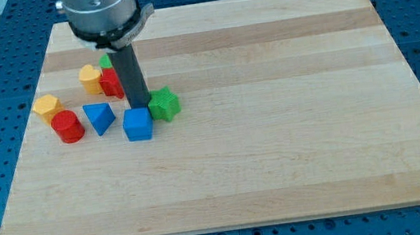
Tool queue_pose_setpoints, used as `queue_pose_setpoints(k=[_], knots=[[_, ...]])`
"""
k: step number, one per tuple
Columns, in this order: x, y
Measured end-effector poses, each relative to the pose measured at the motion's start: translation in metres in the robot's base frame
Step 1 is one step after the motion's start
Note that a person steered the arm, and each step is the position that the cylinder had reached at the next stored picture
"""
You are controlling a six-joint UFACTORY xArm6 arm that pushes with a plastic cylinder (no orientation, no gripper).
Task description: Move the green circle and red star to the blue cube
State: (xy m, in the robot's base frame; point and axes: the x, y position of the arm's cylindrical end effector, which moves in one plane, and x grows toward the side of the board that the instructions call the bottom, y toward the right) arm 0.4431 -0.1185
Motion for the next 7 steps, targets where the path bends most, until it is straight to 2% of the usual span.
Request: queue_pose_setpoints(k=[1,2,4,5,6,7], knots=[[0.009,0.007],[-0.021,0.062],[-0.154,0.107],[-0.232,0.105],[-0.251,0.101],[-0.219,0.071]])
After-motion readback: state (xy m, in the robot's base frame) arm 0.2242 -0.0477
